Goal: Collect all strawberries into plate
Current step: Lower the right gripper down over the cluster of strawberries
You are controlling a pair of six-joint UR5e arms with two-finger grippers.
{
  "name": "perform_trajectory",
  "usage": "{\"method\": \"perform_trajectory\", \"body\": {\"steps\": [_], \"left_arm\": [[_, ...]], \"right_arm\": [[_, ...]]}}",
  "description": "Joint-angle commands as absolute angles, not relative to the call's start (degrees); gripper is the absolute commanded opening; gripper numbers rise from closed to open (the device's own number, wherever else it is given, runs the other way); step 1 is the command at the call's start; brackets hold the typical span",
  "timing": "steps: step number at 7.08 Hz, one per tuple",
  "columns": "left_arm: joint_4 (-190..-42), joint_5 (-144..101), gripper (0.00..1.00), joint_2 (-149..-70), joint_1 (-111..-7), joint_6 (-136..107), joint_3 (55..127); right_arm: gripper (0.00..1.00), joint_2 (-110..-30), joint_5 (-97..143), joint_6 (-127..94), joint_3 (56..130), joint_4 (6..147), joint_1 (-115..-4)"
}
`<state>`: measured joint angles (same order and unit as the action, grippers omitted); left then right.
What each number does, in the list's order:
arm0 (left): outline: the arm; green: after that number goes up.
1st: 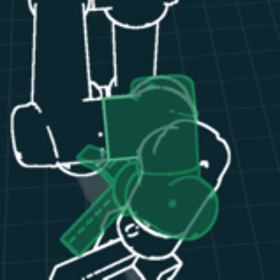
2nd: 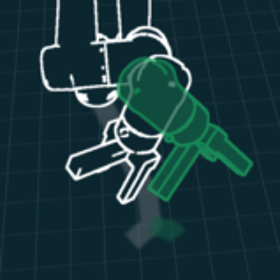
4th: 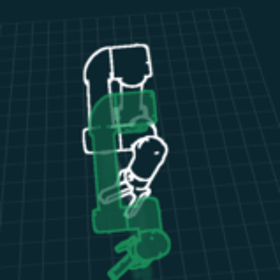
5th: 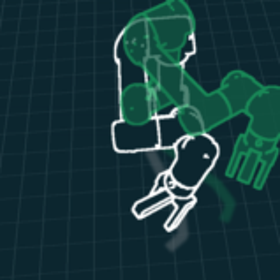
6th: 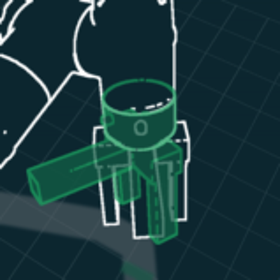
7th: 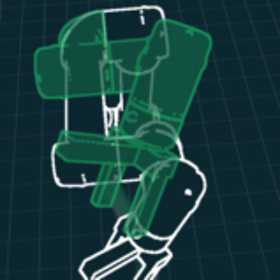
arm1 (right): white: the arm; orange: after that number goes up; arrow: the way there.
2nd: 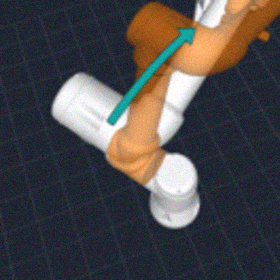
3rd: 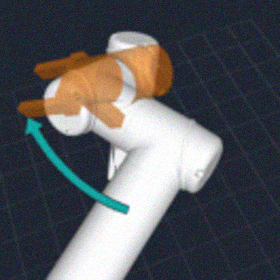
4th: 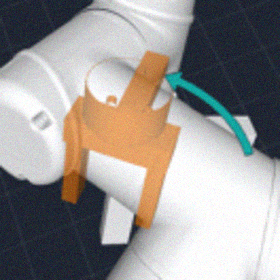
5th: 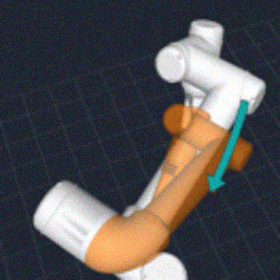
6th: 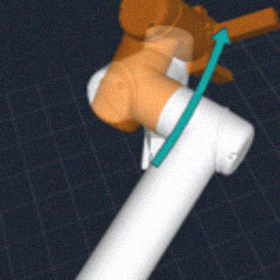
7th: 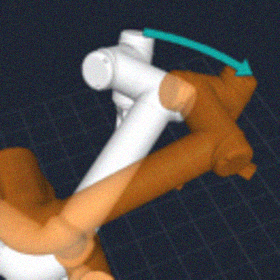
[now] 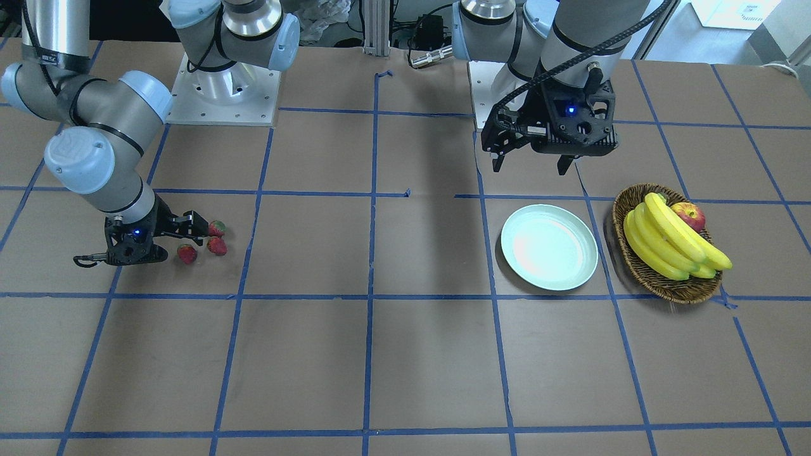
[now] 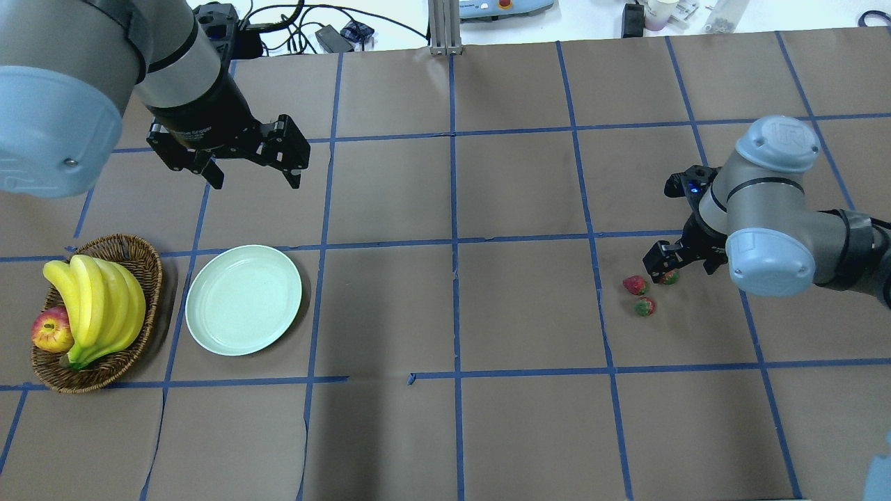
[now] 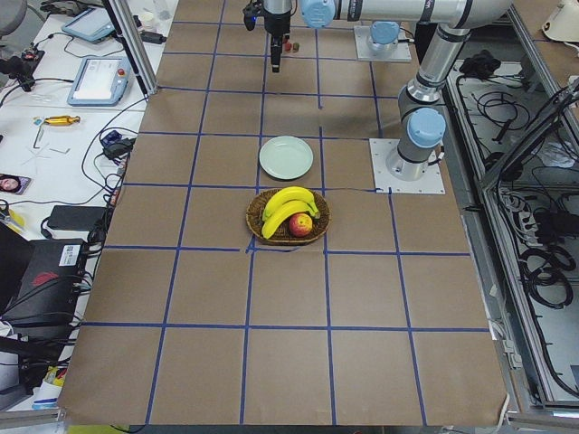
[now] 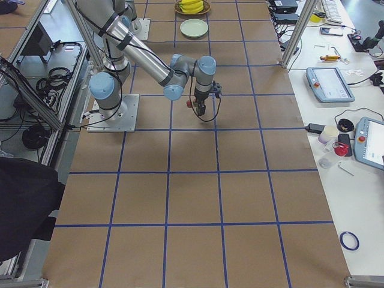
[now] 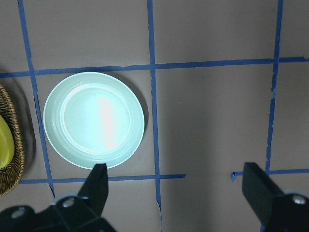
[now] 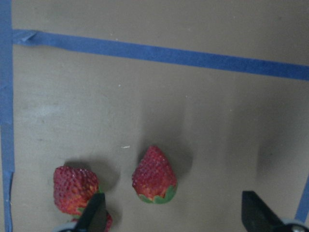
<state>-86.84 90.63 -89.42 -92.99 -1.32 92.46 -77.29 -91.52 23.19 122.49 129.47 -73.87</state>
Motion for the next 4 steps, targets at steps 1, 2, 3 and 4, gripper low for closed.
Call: {"method": "perform_trajectory", "body": {"steps": [1, 2, 3, 4], "left_arm": [[-86.8, 90.6, 1.0, -89.4, -93.0, -1.3, 92.5], [-86.8, 90.6, 1.0, -89.4, -93.0, -1.3, 92.5], [-86.8, 90.6, 1.0, -89.4, -93.0, -1.3, 92.5], [-86.8, 90.6, 1.0, -89.4, -93.0, -1.3, 92.5]], "right_arm": [[1.0, -76.0, -91.4, 23.2, 122.7, 129.6, -73.8], [1.0, -74.8, -91.4, 23.2, 122.5, 130.7, -73.8], [0.99, -74.6, -91.5, 23.3, 122.5, 131.3, -73.8], [0.84, -74.6, -91.4, 23.3, 122.4, 131.4, -73.8]]}}
